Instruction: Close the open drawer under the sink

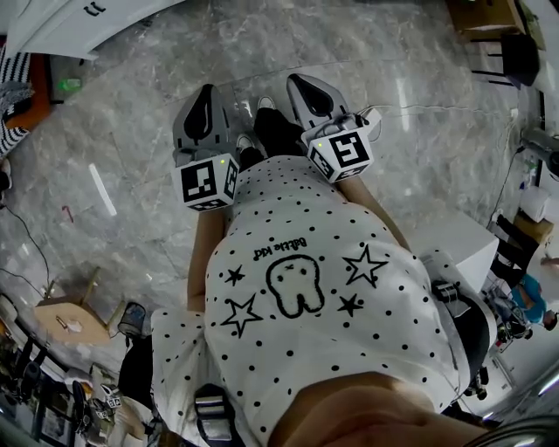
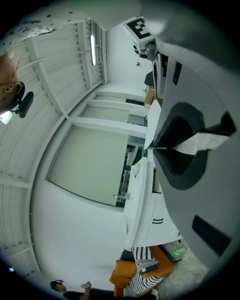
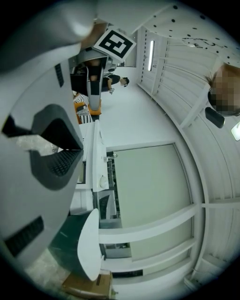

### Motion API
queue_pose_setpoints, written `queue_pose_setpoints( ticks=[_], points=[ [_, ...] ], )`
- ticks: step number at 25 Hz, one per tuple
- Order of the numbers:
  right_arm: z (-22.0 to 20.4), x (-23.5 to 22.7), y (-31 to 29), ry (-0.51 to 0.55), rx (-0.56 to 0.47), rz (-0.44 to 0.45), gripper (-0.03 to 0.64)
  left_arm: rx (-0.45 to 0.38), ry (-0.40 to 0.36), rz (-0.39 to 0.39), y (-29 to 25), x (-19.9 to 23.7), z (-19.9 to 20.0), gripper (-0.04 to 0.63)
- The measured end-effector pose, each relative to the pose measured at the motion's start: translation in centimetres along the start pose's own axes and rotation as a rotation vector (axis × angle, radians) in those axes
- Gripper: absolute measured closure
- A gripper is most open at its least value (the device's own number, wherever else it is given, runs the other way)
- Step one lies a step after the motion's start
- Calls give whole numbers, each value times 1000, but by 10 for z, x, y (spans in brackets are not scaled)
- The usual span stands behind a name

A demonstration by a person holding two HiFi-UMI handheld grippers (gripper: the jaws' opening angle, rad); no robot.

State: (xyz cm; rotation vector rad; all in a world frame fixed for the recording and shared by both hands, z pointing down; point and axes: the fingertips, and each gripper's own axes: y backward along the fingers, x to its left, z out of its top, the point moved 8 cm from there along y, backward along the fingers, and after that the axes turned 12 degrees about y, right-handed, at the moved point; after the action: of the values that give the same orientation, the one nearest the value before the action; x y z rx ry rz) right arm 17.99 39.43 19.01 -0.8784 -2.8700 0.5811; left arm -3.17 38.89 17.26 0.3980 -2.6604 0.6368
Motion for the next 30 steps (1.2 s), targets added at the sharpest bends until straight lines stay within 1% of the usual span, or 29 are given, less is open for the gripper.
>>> queue_pose_setpoints(
  ticks=[3, 6, 13, 19, 23, 30],
  points=[
    [7, -24, -13, 8, -12, 14, 603, -23, 2, 20, -21, -8, 7, 578],
    [6, -47, -25, 10, -14, 18, 603, -26, 7, 24, -43, -11, 9, 578],
    [5, -84, -44, 16, -21, 39, 603, -53, -3, 43, -77, -18, 17, 578],
    [2, -105, -48, 32, -27, 60, 603, -87, -14, 33, -95, -29, 20, 578],
    [-2, -110, -52, 31, -18, 68, 603, -81, -6, 35, -102, -28, 19, 578],
    [-5, -125, -71, 16, 1, 54, 603, -54, 4, 29, -128, -21, 23, 578]
  ],
)
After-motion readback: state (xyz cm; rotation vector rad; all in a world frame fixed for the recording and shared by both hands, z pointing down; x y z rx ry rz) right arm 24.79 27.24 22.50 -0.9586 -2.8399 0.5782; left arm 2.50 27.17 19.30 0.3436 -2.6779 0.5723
